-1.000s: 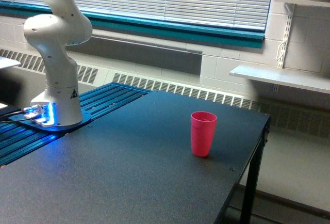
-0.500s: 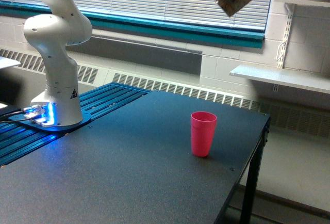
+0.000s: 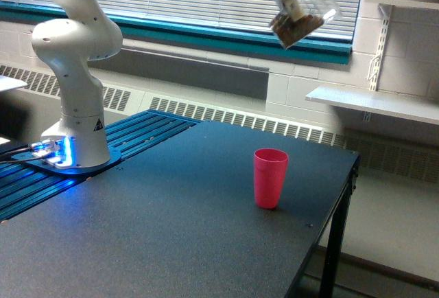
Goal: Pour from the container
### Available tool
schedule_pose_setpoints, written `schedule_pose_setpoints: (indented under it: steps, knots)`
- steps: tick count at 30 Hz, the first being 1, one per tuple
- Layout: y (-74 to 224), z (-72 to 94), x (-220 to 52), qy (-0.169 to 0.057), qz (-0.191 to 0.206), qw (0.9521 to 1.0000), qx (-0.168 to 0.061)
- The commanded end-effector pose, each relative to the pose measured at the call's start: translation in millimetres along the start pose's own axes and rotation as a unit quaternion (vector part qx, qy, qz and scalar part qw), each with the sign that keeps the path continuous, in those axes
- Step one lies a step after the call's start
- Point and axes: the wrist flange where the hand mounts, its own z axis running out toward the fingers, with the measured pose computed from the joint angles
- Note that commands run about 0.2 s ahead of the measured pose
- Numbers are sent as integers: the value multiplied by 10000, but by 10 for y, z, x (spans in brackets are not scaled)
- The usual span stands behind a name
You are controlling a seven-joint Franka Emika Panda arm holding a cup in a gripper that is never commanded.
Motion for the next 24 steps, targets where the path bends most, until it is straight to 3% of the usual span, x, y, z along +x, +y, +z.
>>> schedule_pose_setpoints:
  steps: [1, 24]
  knots:
    - [13, 39, -171, -32, -330, 9994, -32]
    - [352, 473, -851, -459, -481, 9970, -396]
